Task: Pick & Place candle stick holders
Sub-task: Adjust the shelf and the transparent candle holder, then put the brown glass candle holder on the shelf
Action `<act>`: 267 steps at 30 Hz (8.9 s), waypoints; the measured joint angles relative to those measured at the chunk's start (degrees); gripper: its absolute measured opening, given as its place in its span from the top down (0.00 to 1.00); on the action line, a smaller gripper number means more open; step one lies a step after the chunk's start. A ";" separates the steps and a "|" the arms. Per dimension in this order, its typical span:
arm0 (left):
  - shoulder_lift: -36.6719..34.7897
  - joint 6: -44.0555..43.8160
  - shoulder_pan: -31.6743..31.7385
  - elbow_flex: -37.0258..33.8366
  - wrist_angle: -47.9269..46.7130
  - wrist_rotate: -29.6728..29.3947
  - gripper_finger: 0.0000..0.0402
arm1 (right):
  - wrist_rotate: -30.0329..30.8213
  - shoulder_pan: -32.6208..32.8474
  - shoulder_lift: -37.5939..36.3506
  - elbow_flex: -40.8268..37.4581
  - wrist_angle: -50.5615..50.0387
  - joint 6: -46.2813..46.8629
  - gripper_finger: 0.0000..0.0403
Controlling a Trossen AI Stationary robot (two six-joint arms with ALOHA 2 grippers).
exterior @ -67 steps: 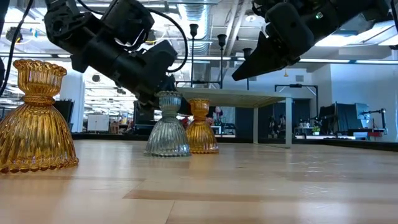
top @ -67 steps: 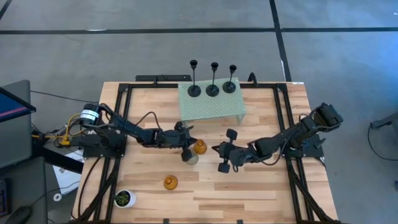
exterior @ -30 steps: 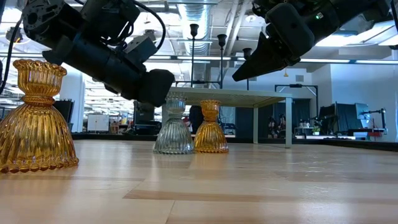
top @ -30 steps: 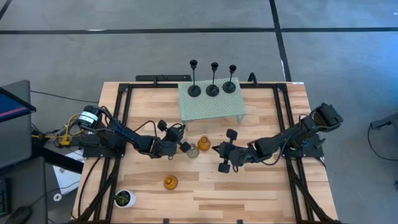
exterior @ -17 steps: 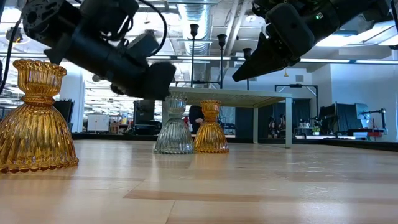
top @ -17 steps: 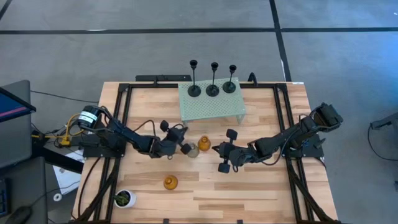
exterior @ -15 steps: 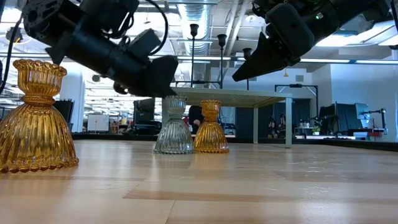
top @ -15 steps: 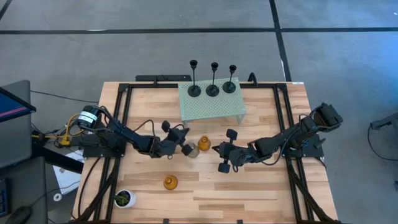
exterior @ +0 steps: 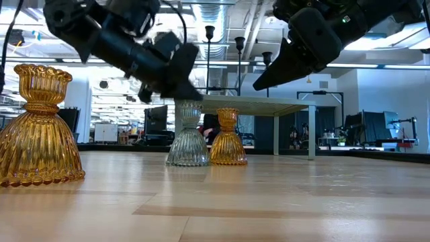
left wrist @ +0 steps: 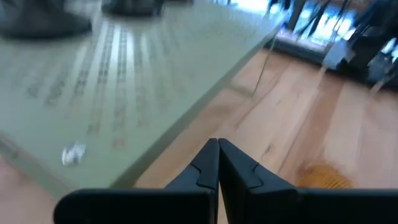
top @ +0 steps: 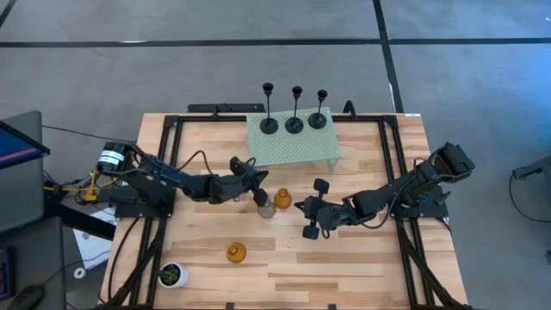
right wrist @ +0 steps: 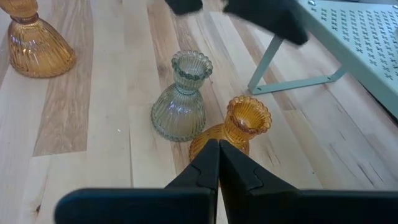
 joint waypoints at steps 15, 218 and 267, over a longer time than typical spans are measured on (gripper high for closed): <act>2.02 -0.65 0.58 -0.09 -2.89 -8.29 0.99 | 0.00 -0.02 0.00 0.00 -0.59 0.00 1.00; -18.54 20.82 -15.94 -12.11 -5.96 13.35 0.99 | -24.22 -17.29 10.21 -15.94 39.25 -7.54 0.29; -18.52 20.82 -15.94 -12.11 -6.39 13.36 0.98 | -20.99 -20.63 -31.65 -13.14 9.58 -6.51 0.69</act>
